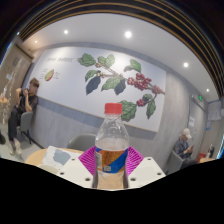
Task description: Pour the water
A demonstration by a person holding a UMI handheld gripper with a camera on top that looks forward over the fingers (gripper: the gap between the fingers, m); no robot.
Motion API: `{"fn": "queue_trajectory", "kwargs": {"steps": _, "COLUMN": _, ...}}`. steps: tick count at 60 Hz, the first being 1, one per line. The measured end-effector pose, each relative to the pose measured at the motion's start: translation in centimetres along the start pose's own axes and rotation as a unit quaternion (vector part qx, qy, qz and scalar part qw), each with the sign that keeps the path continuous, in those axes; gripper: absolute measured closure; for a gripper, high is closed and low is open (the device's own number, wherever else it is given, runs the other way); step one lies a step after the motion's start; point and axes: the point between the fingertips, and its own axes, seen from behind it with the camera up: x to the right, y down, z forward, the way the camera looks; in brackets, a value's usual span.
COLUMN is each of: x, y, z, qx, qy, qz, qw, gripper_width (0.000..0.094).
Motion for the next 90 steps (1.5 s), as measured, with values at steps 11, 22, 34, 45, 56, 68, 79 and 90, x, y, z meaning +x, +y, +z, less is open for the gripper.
{"fn": "queue_trajectory", "kwargs": {"steps": 11, "x": -1.5, "y": 6.5, "z": -1.2, "qx": -0.044, "qy": -0.037, "qz": 0.149, "qw": 0.987, "gripper_width": 0.0597}}
{"fn": "queue_trajectory", "kwargs": {"steps": 22, "x": -2.3, "y": 7.5, "z": -0.9, "qx": -0.033, "qy": -0.028, "qz": 0.147, "qw": 0.988, "gripper_width": 0.0596}}
{"fn": "queue_trajectory", "kwargs": {"steps": 34, "x": -2.8, "y": 7.7, "z": -1.1, "qx": -0.038, "qy": -0.028, "qz": 0.126, "qw": 0.991, "gripper_width": 0.0546}}
{"fn": "queue_trajectory", "kwargs": {"steps": 45, "x": -3.1, "y": 8.3, "z": -1.6, "qx": -0.055, "qy": -0.039, "qz": 0.101, "qw": 0.993, "gripper_width": 0.0253}}
{"fn": "queue_trajectory", "kwargs": {"steps": 56, "x": -3.0, "y": 9.3, "z": -4.2, "qx": -0.074, "qy": -0.080, "qz": 0.080, "qw": 0.991, "gripper_width": 0.0083}}
{"fn": "queue_trajectory", "kwargs": {"steps": 68, "x": -0.2, "y": 11.3, "z": -10.2, "qx": -0.096, "qy": -0.125, "qz": 0.083, "qw": 0.984, "gripper_width": 0.0083}}
{"fn": "queue_trajectory", "kwargs": {"steps": 79, "x": 2.4, "y": 14.4, "z": -16.5, "qx": -0.128, "qy": -0.164, "qz": 0.132, "qw": 0.969, "gripper_width": 0.0076}}
{"fn": "queue_trajectory", "kwargs": {"steps": 90, "x": 3.9, "y": 15.7, "z": -19.5, "qx": -0.116, "qy": -0.197, "qz": 0.194, "qw": 0.954, "gripper_width": 0.0083}}
